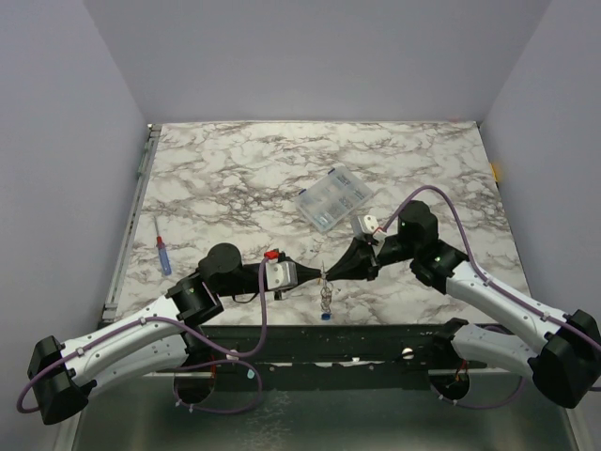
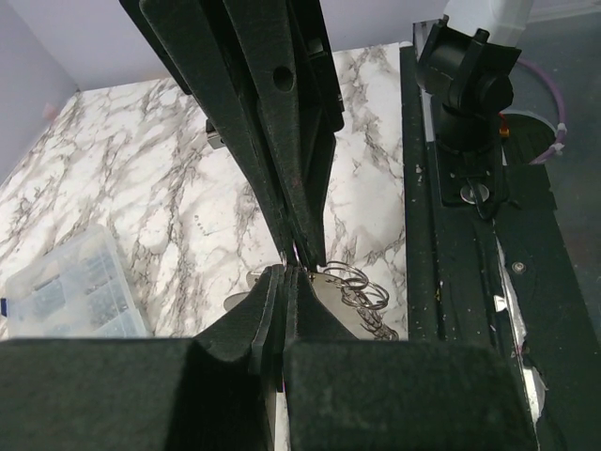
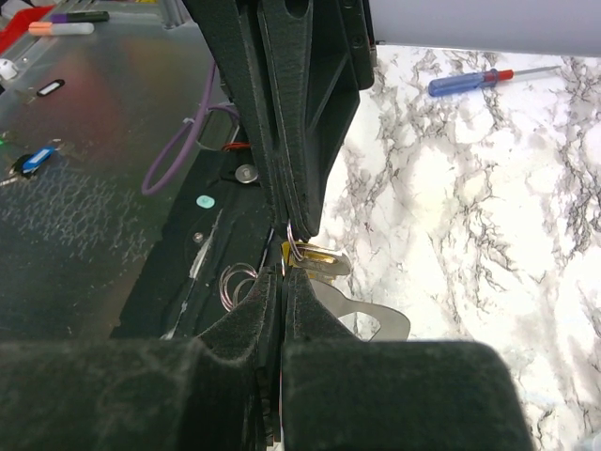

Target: Put the keys on the keyring

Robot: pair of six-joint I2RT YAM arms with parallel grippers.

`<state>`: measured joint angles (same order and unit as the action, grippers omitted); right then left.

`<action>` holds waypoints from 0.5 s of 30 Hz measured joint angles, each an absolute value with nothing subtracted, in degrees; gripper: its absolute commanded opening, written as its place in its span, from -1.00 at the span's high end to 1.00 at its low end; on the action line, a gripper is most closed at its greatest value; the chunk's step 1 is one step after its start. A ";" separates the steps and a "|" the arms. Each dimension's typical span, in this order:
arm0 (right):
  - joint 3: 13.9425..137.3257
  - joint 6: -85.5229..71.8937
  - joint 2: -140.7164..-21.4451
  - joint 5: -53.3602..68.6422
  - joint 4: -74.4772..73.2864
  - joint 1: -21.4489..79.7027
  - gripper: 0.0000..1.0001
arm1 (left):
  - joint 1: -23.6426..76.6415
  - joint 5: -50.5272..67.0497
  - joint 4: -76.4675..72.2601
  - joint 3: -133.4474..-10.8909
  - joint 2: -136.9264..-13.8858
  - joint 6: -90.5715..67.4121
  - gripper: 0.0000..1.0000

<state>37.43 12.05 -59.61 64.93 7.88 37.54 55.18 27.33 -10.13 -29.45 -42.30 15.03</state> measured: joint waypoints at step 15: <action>37.65 12.67 -58.61 61.56 6.81 37.56 0.99 | 55.09 27.64 -10.17 -29.45 -42.33 14.76 1.00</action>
<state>37.65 12.67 -58.61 61.56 6.81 37.56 55.09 27.64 -10.17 -29.45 -42.33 14.76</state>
